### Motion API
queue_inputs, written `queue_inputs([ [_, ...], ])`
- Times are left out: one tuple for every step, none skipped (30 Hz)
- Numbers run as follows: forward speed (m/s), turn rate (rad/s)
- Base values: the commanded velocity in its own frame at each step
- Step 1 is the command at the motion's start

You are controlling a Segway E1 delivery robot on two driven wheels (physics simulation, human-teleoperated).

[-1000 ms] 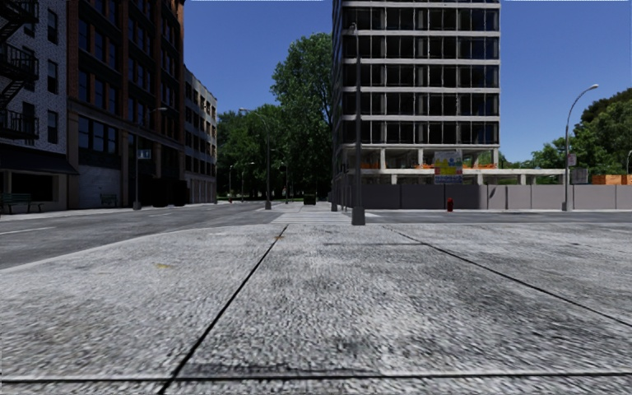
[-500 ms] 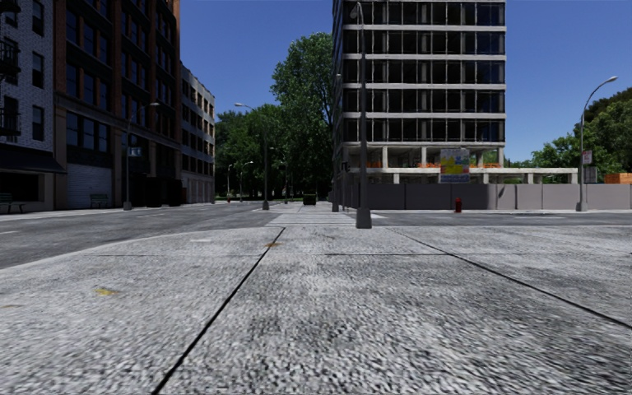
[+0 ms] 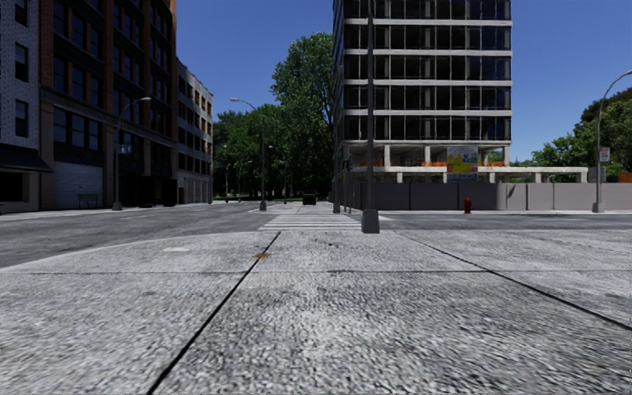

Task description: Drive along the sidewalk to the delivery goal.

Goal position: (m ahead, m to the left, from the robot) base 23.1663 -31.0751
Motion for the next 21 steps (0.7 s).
queue_inputs([
  [2.0, 0.0],
  [2.0, 0.0],
  [2.0, 0.0],
  [2.0, 0.0],
  [2.0, 0.0],
  [2.0, 0.0],
  [2.0, 0.0],
  [2.0, 0.0],
  [2.0, 0.0],
  [2.0, 0.0],
  [2.0, 0.0],
  [2.0, 0.0],
  [2.0, 0.0],
  [2.0, 0.0],
  [2.0, 0.0],
  [2.0, 0.0],
  [2.0, 0.0],
  [2.0, 0.0],
  [2.0, 0.0],
  [2.0, 0.0],
  [2.0, 0.0],
])
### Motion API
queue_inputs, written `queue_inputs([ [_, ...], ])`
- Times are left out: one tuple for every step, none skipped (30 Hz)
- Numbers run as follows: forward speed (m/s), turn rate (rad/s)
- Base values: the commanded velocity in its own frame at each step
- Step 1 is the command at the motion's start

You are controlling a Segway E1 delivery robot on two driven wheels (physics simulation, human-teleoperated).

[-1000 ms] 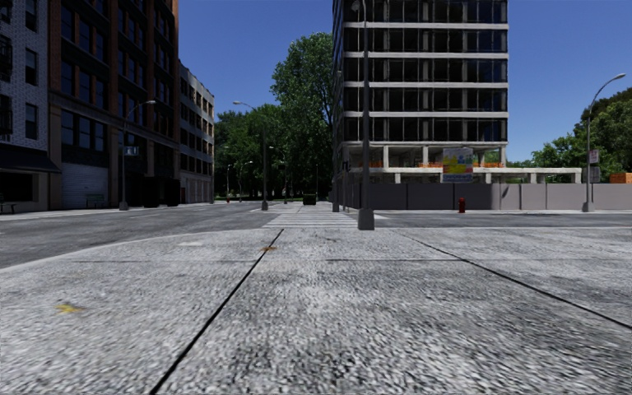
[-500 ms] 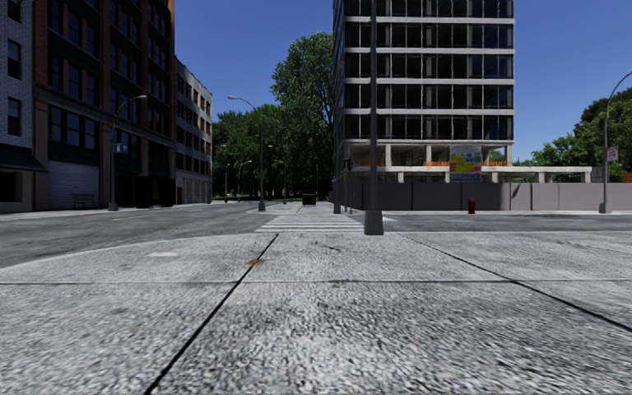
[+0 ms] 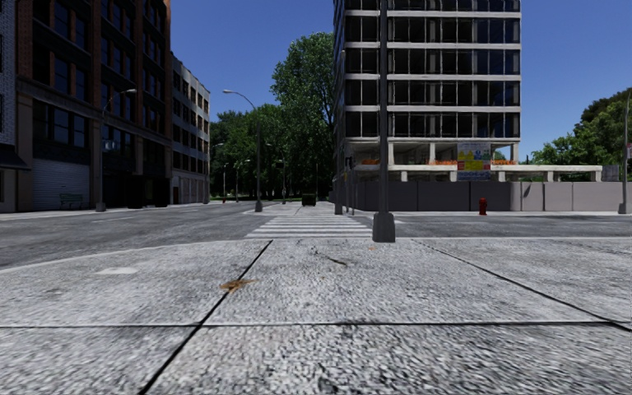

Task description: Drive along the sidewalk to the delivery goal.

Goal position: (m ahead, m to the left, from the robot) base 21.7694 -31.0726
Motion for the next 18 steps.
queue_inputs([
  [2.0, 0.0],
  [2.0, 0.0],
  [2.0, 0.0],
  [2.0, 0.0],
  [2.0, 0.0],
  [2.0, 0.0],
  [2.0, 0.0],
  [2.0, 0.0],
  [2.0, 0.0],
  [2.0, 0.0],
  [2.0, 0.0],
  [2.0, 0.0],
  [2.0, 0.0],
  [2.0, 0.0],
  [2.0, 0.0],
  [2.0, 0.0],
  [2.0, 0.0],
  [2.0, 0.0],
])
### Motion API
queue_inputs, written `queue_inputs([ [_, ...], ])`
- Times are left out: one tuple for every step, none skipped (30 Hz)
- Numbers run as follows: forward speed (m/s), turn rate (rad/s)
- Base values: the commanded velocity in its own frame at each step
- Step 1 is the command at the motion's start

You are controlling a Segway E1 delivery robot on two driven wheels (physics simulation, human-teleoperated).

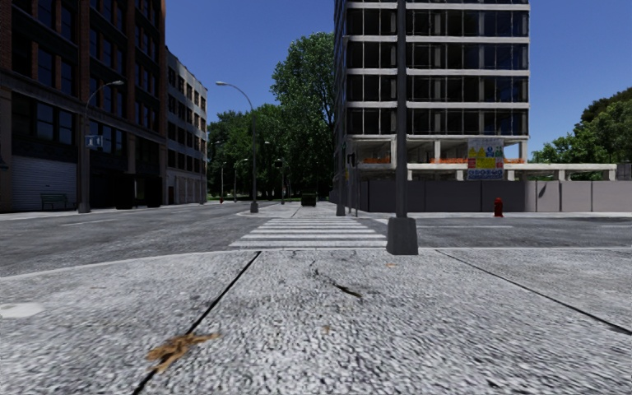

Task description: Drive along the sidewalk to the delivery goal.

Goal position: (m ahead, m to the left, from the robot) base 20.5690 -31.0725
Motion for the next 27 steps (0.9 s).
queue_inputs([
  [2.0, 0.0],
  [2.0, 0.0],
  [2.0, 0.0],
  [2.0, 0.0],
  [2.0, 0.0],
  [2.0, 0.0],
  [2.0, 0.0],
  [2.0, 0.0],
  [2.0, 0.0],
  [2.0, 0.0],
  [2.0, 0.0],
  [2.0, 0.0],
  [2.0, 0.0],
  [2.0, 0.0],
  [2.0, 0.0],
  [2.0, 0.0],
  [2.0, 0.0],
  [2.0, 0.0],
  [2.0, 0.0],
  [2.0, 0.0],
  [2.0, 0.0],
  [2.0, 0.0],
  [2.0, 0.0],
  [2.0, 0.0],
  [2.0, 0.0],
  [2.0, 0.0],
  [2.0, 0.0],
])
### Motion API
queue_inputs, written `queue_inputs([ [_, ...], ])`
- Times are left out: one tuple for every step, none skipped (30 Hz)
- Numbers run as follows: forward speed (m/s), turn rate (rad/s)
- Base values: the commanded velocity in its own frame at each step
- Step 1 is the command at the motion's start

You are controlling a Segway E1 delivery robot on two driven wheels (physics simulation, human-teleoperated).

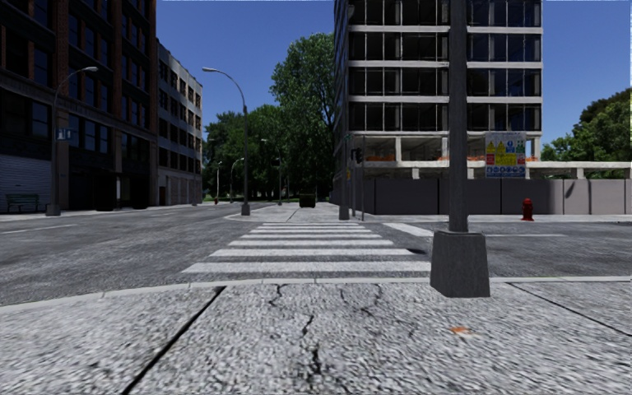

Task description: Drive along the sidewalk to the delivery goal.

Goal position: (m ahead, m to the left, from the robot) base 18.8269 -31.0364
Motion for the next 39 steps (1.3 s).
queue_inputs([
  [2.0, 0.0],
  [2.0, 0.0],
  [2.0, 0.0],
  [2.0, 0.0],
  [2.0, 0.0],
  [2.0, 0.0],
  [2.0, 0.0],
  [2.0, 0.0],
  [2.0, 0.0],
  [2.0, 0.0],
  [2.0, 0.0],
  [2.0, 0.0],
  [2.0, 0.0],
  [2.0, 0.0],
  [2.0, 0.0],
  [2.0, 0.0],
  [2.0, 0.0],
  [2.0, 0.0],
  [2.0, 0.0],
  [2.0, 0.0],
  [2.0, 0.0],
  [2.0, 0.0],
  [2.0, 0.0],
  [2.0, 0.0],
  [2.0, 0.0],
  [2.0, 0.0],
  [2.0, 0.0],
  [2.0, 0.0],
  [2.0, 0.0],
  [2.0, 0.0],
  [2.0, 0.0],
  [2.0, 0.0],
  [2.0, 0.0],
  [2.0, 0.0],
  [2.0, 0.0],
  [2.0, 0.0],
  [2.0, 0.0],
  [1.92, 0.0],
  [1.77, 0.0],
])
